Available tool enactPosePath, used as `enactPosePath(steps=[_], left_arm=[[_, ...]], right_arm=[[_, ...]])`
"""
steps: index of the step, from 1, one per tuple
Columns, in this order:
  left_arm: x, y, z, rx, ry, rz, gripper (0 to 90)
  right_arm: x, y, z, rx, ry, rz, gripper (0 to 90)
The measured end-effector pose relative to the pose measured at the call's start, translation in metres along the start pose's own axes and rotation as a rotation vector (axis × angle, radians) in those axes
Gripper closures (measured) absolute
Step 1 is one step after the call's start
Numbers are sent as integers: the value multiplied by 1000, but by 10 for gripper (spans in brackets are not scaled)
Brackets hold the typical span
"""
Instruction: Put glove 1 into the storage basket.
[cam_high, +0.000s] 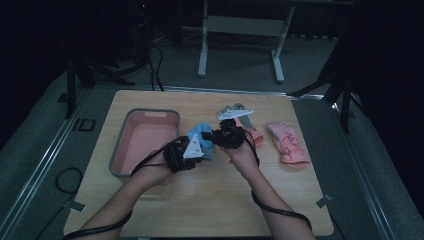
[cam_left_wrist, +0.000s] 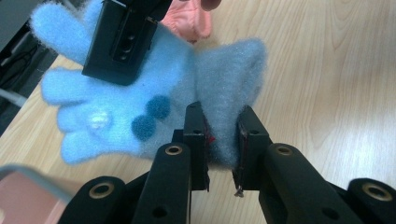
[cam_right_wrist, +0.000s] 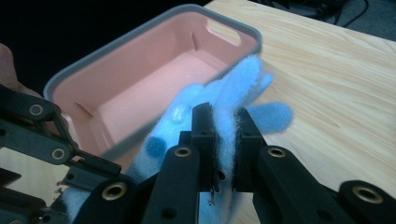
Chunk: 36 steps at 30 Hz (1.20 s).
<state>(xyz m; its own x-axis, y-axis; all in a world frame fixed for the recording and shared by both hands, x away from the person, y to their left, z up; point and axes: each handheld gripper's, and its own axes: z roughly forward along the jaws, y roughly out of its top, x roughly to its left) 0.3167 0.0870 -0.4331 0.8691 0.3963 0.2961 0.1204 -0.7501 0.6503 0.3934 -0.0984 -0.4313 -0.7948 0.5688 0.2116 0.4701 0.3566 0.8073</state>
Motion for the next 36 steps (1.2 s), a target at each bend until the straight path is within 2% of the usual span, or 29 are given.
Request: enactPosePath(steps=[12,21,22,23,29,33,36], left_arm=[[14,-32,-30,19,54,-41,786],[20,-56,-47,35,86,-67,786],[21,-64,-51,46,91,-78,786],[22,-66,-52,48,92,-80,786],[27,-81,-57,82,91,-110,786],[30,-85,-55,96,88,-117,786],[29,-92,-44,94,95,-119,785]], right_arm=[[30,28,39,10,44,-43,828],[44,39,63,26,71,-64,828],[46,40,66,31,77,-66,828],[51,43,77,43,93,-68,827],[60,45,94,53,106,-72,827],[62,45,100,63,102,-74,827],[58,40,111,82,93,-61,827]])
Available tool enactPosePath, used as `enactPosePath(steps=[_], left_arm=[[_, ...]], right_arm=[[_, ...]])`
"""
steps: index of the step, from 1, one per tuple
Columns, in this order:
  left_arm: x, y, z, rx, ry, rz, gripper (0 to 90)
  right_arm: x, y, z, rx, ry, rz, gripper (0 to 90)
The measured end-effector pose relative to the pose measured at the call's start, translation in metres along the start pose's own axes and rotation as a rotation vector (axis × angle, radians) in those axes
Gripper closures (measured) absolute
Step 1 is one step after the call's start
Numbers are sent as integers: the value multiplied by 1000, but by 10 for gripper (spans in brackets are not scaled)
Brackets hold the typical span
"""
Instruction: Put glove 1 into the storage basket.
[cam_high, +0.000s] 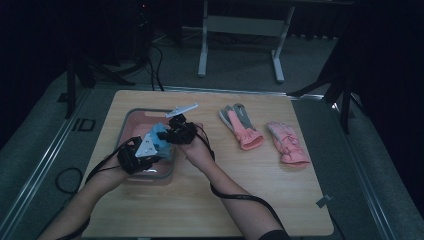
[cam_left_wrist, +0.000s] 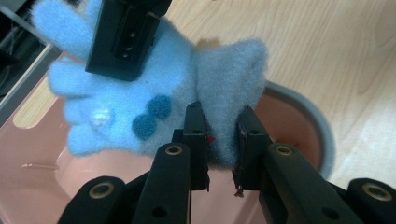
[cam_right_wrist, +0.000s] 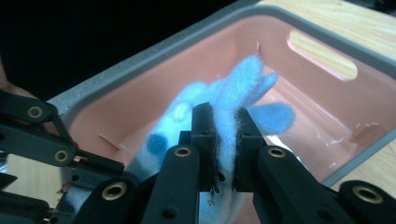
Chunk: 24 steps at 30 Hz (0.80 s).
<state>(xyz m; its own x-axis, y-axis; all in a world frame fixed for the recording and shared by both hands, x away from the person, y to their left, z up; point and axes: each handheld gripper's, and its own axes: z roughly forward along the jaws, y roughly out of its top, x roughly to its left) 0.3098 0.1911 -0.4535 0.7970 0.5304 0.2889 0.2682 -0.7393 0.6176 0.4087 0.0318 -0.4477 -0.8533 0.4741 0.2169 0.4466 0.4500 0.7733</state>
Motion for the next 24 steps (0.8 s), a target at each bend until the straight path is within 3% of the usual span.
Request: enactPosePath(steps=[3,6,14,17,21,24], left_arm=[[0,-2,5,13,0,8,784],[4,-5,14,41,-19,-10,784],[13,-11,25,89,-45,-60,782],[14,-13,30,116,-46,-57,781],[15,-12,34,122,-36,-44,780],[18,-11,37,118,-50,-62,780]], right_arm=[[-4,-3,4,10,0,17,827],[-8,-8,15,44,-19,16,827],[-16,-14,35,66,-19,44,826],[-16,-15,41,80,-25,45,825],[-15,-14,43,80,-39,42,822],[-16,-13,44,85,-55,41,814]])
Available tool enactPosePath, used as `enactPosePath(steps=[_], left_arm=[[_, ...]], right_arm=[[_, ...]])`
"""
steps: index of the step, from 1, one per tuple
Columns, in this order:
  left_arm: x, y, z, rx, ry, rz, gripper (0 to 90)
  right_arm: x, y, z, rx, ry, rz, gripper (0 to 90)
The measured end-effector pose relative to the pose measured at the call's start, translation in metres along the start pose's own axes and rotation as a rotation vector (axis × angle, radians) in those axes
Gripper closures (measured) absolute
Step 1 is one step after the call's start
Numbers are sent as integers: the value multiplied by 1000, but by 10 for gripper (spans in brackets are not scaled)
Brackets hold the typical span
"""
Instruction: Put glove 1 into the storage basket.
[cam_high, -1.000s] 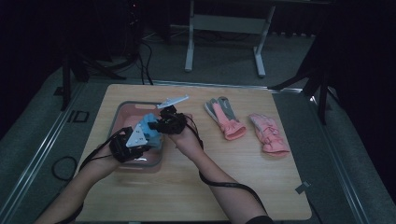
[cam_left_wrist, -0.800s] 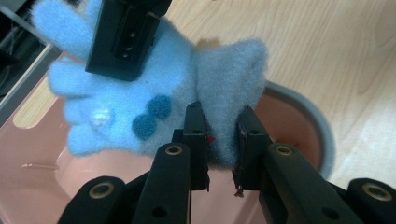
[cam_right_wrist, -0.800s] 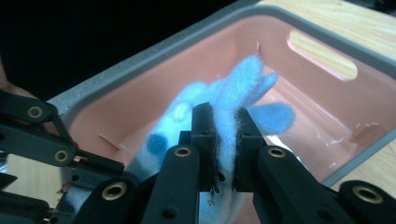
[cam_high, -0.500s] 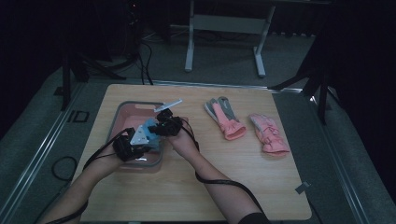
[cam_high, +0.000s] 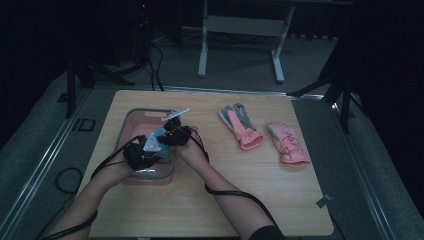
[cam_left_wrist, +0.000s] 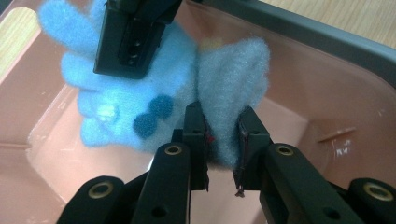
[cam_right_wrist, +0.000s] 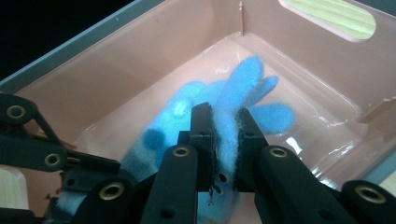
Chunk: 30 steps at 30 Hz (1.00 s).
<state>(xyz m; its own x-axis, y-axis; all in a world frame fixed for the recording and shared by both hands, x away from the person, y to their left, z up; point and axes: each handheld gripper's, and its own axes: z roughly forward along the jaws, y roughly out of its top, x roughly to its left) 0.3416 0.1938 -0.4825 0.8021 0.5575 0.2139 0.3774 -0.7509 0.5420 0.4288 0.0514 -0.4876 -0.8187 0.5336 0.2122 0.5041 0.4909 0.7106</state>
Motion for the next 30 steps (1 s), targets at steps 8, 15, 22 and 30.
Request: enactPosePath(steps=[8,15,22,30], left_arm=[[7,2,9,40,-38,-8,773],[16,4,18,64,-69,-50,751],[17,7,20,56,-82,-110,451],[25,4,-3,-55,-38,-216,147]], right_arm=[[-6,-3,0,2,-9,16,663],[-10,-6,-8,-27,12,36,510],[-13,-9,-29,-73,34,42,433],[-18,-16,-51,-122,75,35,261]])
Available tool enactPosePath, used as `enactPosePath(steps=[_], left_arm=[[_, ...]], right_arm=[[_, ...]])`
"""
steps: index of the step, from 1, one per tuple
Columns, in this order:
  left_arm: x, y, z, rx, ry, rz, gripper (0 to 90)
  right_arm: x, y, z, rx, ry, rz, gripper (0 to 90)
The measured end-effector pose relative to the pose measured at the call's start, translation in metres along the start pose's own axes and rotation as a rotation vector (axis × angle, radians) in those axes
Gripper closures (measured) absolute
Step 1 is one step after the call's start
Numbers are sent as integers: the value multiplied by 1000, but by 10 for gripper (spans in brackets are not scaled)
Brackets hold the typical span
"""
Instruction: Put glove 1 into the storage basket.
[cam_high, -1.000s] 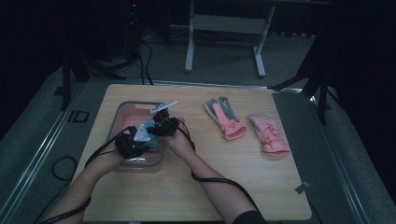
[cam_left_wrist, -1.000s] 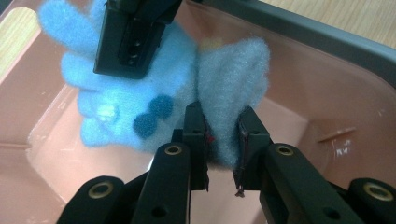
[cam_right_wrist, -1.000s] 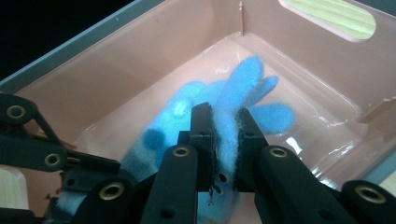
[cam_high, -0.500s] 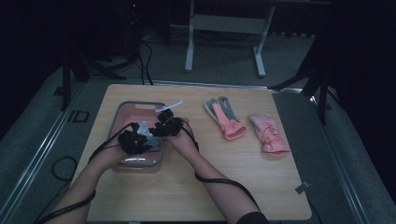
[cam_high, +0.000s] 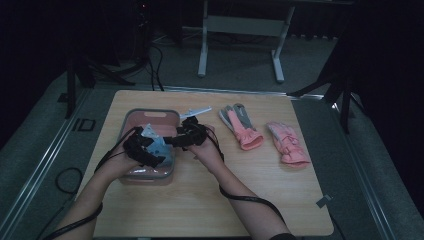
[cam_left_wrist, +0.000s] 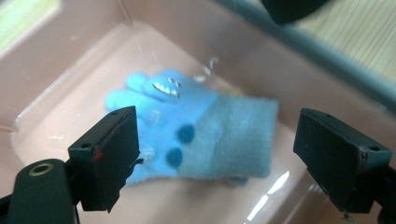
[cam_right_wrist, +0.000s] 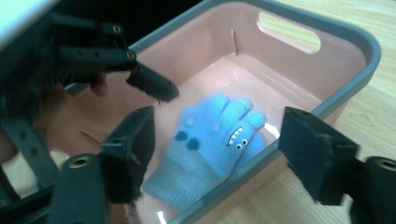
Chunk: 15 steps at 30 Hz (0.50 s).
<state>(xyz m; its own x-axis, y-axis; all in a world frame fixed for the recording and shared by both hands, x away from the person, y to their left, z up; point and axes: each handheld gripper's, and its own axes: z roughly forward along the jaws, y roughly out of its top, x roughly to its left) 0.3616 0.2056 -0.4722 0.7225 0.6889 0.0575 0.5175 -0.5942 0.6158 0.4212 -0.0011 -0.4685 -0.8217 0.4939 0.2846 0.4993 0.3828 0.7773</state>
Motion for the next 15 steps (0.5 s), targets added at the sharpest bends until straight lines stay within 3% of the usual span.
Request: enactPosePath(steps=[3,6,15], left_arm=[[-1,-2,-13,-94,12,-15,147],[-9,-1,-21,-136,16,1,147],[-30,6,-25,-170,36,-18,147]], right_arm=[[0,0,-10,-22,18,-17,212],[1,-2,-20,-28,44,-12,206],[3,-10,-47,-69,30,-52,169]])
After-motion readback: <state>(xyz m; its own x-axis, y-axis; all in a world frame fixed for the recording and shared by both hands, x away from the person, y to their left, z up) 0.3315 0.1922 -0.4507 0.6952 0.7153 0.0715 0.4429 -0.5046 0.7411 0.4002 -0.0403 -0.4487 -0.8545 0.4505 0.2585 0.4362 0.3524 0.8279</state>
